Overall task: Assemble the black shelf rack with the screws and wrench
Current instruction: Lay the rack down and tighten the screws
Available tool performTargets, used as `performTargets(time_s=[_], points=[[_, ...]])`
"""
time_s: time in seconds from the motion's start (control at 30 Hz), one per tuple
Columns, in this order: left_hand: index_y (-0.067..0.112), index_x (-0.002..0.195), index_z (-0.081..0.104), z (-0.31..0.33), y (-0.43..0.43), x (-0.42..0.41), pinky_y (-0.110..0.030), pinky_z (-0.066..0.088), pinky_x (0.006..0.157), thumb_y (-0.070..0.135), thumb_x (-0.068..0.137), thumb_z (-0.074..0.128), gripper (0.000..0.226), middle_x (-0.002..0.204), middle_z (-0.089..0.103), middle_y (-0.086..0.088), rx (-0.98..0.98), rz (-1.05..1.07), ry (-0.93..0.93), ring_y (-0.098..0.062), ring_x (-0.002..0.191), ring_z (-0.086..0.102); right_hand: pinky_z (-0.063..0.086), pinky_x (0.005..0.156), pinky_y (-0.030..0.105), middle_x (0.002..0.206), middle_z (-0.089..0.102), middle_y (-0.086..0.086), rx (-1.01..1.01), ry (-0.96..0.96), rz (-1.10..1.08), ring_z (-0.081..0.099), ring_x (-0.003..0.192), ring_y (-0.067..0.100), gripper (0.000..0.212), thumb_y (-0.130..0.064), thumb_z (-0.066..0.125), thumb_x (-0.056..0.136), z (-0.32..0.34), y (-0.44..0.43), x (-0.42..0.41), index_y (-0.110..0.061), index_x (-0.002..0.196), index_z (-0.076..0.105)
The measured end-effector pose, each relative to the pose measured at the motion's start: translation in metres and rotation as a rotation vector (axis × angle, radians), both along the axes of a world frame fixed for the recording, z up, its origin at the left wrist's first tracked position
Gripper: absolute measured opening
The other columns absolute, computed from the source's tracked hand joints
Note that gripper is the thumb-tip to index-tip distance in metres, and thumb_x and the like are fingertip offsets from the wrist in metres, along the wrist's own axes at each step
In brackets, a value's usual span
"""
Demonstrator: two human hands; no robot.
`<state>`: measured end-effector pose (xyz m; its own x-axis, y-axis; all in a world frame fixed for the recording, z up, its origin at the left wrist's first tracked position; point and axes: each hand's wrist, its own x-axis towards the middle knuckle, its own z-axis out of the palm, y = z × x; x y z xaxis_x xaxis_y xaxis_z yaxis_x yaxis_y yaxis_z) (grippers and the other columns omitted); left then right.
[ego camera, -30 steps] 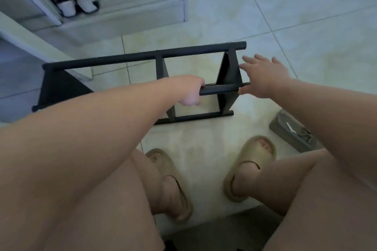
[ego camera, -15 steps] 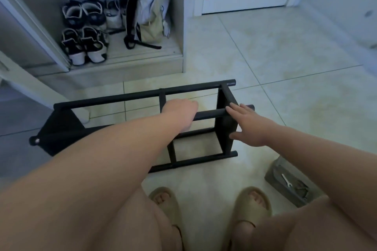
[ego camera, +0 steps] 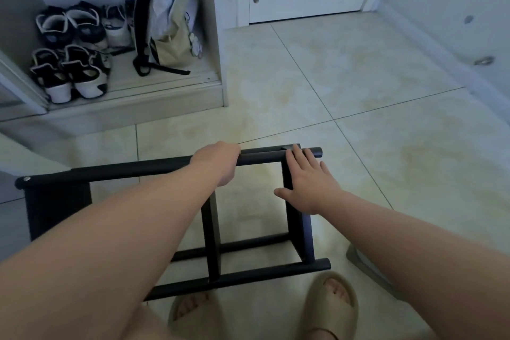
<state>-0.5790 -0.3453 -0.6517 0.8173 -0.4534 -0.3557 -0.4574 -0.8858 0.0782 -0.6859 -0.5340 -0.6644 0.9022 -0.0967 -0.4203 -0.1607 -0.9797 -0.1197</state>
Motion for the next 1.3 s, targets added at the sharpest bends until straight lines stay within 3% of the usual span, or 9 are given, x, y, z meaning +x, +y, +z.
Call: performTargets(time_s=[0.17, 0.33, 0.63, 0.73, 0.87, 1.03, 1.3], points=[[0.019, 0.123, 0.052, -0.046, -0.005, 0.033, -0.037, 0.041, 0.074, 0.001, 0.090, 0.047, 0.038, 0.115, 0.052, -0.006, -0.071, 0.065, -0.096, -0.028, 0.104, 0.052, -0.003, 0.125, 0.050, 0.166, -0.028, -0.005, 0.005, -0.062, 0.026, -0.020, 0.155, 0.019, 0.089, -0.067, 0.029, 0.100, -0.048, -0.016, 0.039, -0.019, 0.161, -0.015], [0.020, 0.129, 0.052, -0.095, -0.011, 0.075, -0.034, 0.037, 0.075, 0.004, 0.090, 0.053, 0.042, 0.120, 0.056, -0.006, -0.043, 0.102, -0.177, -0.027, 0.106, 0.056, -0.010, 0.122, 0.056, 0.164, -0.031, -0.009, -0.017, -0.088, 0.025, -0.023, 0.154, 0.016, 0.088, -0.074, 0.013, 0.096, -0.104, -0.019, 0.092, -0.023, 0.159, -0.018], [0.015, 0.127, 0.051, -0.154, -0.008, 0.127, -0.035, 0.035, 0.082, 0.003, 0.086, 0.053, 0.042, 0.118, 0.056, -0.010, -0.057, 0.178, -0.224, -0.030, 0.104, 0.052, -0.010, 0.122, 0.056, 0.166, -0.027, -0.012, 0.032, -0.133, 0.039, -0.022, 0.154, 0.015, 0.089, -0.077, 0.013, 0.093, -0.160, -0.020, 0.161, -0.025, 0.161, -0.015], [0.017, 0.136, 0.043, -0.154, -0.016, 0.118, -0.042, 0.033, 0.104, 0.018, 0.094, 0.051, 0.042, 0.134, 0.050, -0.009, -0.043, 0.228, -0.196, -0.031, 0.122, 0.046, -0.009, 0.123, 0.055, 0.166, -0.024, -0.014, 0.058, -0.126, 0.025, -0.020, 0.155, 0.014, 0.087, -0.076, 0.014, 0.094, -0.148, -0.021, 0.159, -0.027, 0.161, -0.012], [0.025, 0.157, 0.016, -0.134, -0.027, 0.084, -0.052, 0.012, 0.122, 0.045, 0.102, 0.041, 0.063, 0.165, 0.016, -0.007, -0.075, 0.185, -0.065, -0.031, 0.151, 0.012, -0.010, 0.123, 0.052, 0.167, -0.021, -0.016, 0.060, -0.134, 0.023, -0.020, 0.154, 0.013, 0.088, -0.076, 0.009, 0.090, -0.108, -0.035, 0.129, -0.028, 0.161, -0.011], [0.032, 0.159, 0.001, -0.078, -0.046, 0.029, -0.053, 0.005, 0.123, 0.055, 0.102, 0.033, 0.070, 0.168, -0.004, -0.003, -0.059, -0.025, -0.004, -0.030, 0.154, -0.006, -0.009, 0.124, 0.052, 0.166, -0.024, -0.016, -0.008, -0.138, -0.004, -0.021, 0.154, 0.014, 0.086, -0.074, 0.007, 0.091, -0.039, -0.067, 0.056, -0.029, 0.161, -0.013], [0.030, 0.159, -0.001, 0.013, -0.106, -0.075, -0.052, 0.010, 0.122, 0.059, 0.101, 0.031, 0.072, 0.168, -0.004, -0.002, -0.070, -0.200, -0.040, -0.030, 0.154, -0.005, -0.003, 0.126, 0.052, 0.165, -0.025, -0.016, -0.060, -0.130, -0.136, -0.020, 0.155, 0.014, 0.082, -0.071, 0.017, 0.097, 0.050, -0.128, -0.088, -0.029, 0.161, -0.014]])
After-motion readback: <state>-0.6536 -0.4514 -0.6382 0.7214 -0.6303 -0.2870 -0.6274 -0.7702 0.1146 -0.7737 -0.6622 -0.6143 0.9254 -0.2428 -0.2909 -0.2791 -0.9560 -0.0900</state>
